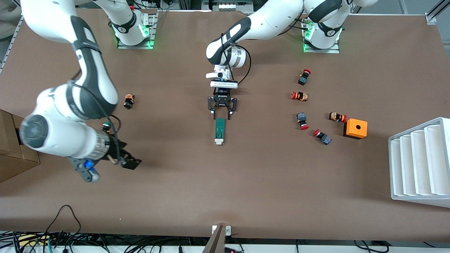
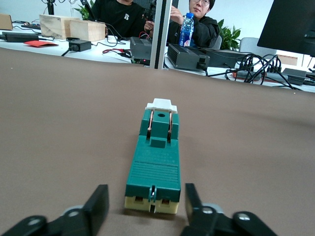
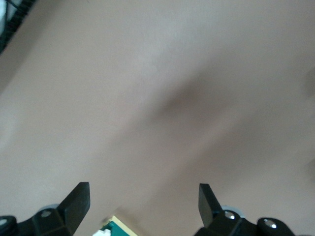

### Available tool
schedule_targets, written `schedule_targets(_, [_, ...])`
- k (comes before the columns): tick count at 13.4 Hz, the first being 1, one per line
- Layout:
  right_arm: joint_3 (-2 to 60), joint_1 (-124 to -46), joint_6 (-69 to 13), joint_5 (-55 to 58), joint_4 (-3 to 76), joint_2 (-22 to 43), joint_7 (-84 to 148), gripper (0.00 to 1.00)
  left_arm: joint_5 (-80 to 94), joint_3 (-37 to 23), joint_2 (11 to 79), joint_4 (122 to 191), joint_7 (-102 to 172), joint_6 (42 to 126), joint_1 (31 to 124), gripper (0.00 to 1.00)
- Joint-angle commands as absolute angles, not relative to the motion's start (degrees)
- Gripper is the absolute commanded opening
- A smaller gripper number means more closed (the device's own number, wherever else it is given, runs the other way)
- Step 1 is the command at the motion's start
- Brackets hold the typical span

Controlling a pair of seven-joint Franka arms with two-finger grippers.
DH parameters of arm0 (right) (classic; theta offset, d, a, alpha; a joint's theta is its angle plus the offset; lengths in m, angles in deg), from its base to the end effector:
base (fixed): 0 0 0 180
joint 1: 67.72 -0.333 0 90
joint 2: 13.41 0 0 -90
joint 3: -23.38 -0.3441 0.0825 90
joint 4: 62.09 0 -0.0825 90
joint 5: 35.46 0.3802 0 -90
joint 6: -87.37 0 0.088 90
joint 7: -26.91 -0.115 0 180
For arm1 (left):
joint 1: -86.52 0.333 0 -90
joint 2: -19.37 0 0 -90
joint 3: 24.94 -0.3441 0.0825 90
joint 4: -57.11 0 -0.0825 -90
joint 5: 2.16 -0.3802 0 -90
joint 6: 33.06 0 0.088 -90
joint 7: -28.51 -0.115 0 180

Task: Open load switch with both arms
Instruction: 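Reach the right gripper toward the white lever of the switch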

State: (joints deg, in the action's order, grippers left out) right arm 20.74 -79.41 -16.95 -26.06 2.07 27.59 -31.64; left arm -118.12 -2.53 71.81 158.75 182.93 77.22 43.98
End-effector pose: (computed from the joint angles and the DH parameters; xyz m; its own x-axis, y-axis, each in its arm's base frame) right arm 0.7385 0.1927 0.4045 0.6741 -0.7189 -0.1696 -0.7366 -0.6713 -0.0820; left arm 0.3579 -0.5507 0.0910 0.3596 0.1595 0.9194 0.0433 -0.9871 0.1543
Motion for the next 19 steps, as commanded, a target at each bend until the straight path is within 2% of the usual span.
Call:
schedule_targets(1, [20.57,-80.46,-17.48,-22.11,-2.66,32.54,-41.25,0.98,-119.67,-2.79,73.07,157.12,184.07,76.8,43.46,0.55])
schedule_targets(3, [20.39,-82.03,-17.75,-18.6,-4.78,35.79,-47.32,0.98,-119.67,-2.79,73.07,157.04,184.07,76.8,43.46,0.46])
schedule_targets(6, [20.57,-86.95,-22.31,-15.77,-5.67,39.14,-58.66,0.98,-119.58,-2.79,73.16,157.04,184.16,76.8,43.46,0.34])
schedule_targets(8, [20.92,-89.85,-24.16,-15.51,-5.75,41.6,-64.73,0.98,-119.58,-2.79,73.07,157.04,184.25,76.8,43.46,0.3])
schedule_targets(15, [21.71,-97.85,-29.0,-14.8,-6.11,45.56,-76.43,0.98,-119.49,-2.79,73.07,157.04,184.25,76.8,43.46,0.3])
schedule_targets(16, [22.32,-98.82,-29.26,-14.8,-6.19,46.17,-77.05,0.95,-119.49,-2.79,73.07,156.95,184.16,76.8,43.46,0.3])
schedule_targets(19, [22.5,-100.32,-29.44,-14.89,-7.77,47.49,-79.96,0.79,-119.49,-2.79,73.07,156.6,184.25,76.8,43.46,0.3])
